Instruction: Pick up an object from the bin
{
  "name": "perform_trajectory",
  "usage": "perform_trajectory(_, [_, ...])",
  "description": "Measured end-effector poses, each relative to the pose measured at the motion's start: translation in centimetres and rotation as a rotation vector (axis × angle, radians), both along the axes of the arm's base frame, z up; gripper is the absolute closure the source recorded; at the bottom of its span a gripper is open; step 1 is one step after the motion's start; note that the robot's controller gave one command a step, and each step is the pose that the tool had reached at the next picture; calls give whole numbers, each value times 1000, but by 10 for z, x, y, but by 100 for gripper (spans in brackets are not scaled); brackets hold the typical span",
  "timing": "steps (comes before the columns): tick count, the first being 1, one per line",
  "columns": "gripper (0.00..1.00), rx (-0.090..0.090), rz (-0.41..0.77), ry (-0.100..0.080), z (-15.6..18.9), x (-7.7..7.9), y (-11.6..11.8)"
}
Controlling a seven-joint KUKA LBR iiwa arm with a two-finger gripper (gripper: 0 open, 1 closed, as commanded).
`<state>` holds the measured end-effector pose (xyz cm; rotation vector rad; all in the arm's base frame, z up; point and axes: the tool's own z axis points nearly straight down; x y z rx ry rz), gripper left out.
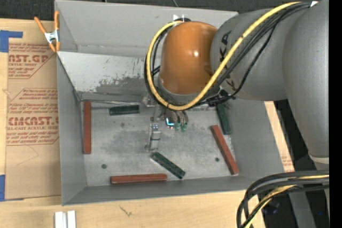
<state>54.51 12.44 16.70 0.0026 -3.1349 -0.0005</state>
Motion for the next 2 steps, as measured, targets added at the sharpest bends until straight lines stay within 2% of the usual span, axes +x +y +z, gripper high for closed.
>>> perform_trajectory(1, [0, 1, -1, -7, 4, 2, 0])
perform_trajectory(2, [0, 2, 60, -13, 0, -14, -7])
